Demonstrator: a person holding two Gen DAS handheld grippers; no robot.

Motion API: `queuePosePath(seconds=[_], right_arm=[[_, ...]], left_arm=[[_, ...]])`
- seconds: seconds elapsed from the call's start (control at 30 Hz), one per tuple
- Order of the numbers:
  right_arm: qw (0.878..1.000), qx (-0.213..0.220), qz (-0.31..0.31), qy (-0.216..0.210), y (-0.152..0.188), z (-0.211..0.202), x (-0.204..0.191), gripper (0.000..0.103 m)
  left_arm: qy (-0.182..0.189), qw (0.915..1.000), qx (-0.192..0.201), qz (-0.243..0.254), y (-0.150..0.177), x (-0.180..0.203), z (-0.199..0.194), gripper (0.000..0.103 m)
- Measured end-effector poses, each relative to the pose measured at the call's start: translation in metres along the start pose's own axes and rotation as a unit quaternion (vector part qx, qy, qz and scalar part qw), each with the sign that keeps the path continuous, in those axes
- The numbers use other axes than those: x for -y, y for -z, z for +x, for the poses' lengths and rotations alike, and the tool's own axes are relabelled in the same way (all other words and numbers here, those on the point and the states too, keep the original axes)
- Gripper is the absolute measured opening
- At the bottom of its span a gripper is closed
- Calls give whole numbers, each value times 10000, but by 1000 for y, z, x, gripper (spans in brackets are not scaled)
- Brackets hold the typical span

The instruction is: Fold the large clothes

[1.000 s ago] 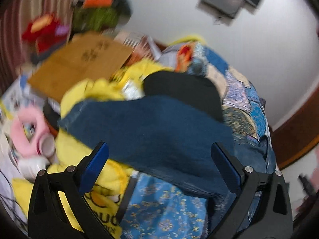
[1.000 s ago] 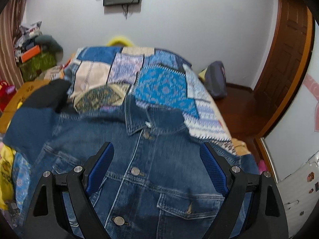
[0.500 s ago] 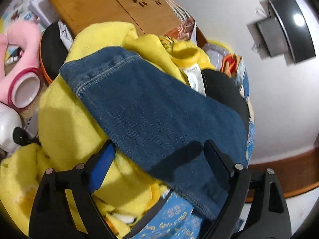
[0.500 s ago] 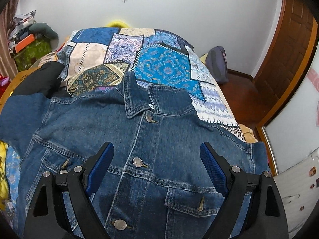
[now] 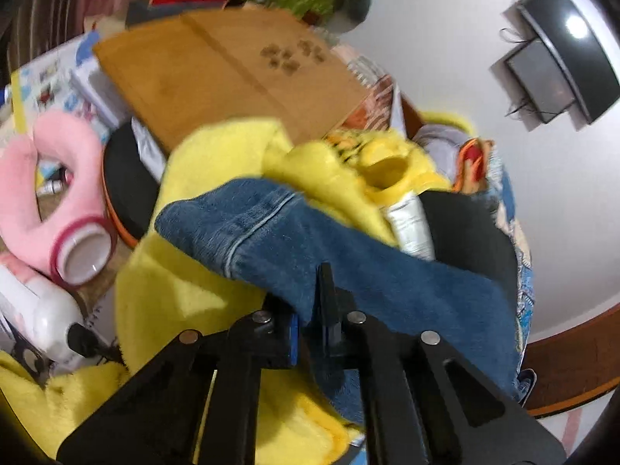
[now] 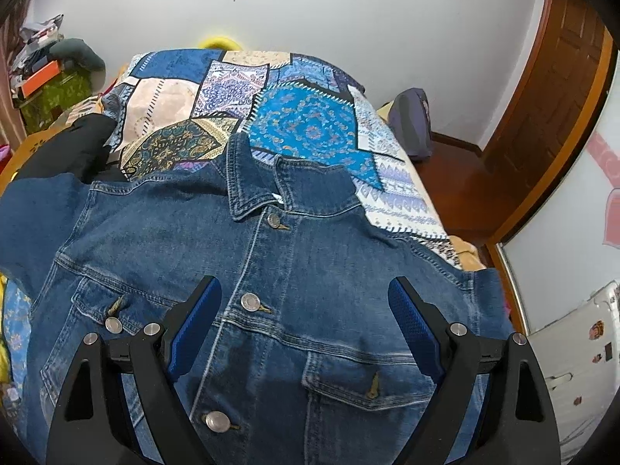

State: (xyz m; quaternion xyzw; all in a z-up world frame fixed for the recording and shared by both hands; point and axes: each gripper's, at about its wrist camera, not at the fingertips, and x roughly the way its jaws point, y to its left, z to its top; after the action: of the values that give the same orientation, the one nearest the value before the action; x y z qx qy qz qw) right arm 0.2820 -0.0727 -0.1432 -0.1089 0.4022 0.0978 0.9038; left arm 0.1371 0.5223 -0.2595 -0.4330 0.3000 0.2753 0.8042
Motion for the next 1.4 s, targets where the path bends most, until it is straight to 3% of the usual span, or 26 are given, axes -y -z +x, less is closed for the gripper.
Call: queuePosePath(seconds=[0.1, 0.33, 0.47, 0.67, 0.83, 1.0, 1.23, 1.4], right_arm=[[10000, 45, 39, -7, 0, -6, 4, 86], [9996, 248, 105, -71, 1, -22, 16, 86], [9991, 386, 118, -118, 4, -29, 23, 86], [9978, 583, 229, -212, 6, -37, 37, 86], [9966, 715, 338, -215, 8, -44, 54, 86], [9955, 796, 473, -188, 14, -49, 76, 86], [9946, 615, 825, -163, 30, -42, 108, 86], [9936, 414, 1042, -104, 44, -35, 128, 86]], left_arm=[[83, 9989, 353, 297, -5, 23, -28, 5], [879, 9857, 971, 1058, -13, 107, -99, 5], [1252, 9729, 1054, 1634, -3, 173, -134, 5], [1835, 9424, 1038, 2597, 41, 282, -166, 5], [2247, 9191, 649, 3172, 97, 369, -162, 5], [2372, 8971, 130, 3724, 163, 430, -136, 5], [2073, 8572, -666, 4667, 287, 480, -87, 5], [1786, 8251, -1201, 5223, 361, 482, -57, 5]])
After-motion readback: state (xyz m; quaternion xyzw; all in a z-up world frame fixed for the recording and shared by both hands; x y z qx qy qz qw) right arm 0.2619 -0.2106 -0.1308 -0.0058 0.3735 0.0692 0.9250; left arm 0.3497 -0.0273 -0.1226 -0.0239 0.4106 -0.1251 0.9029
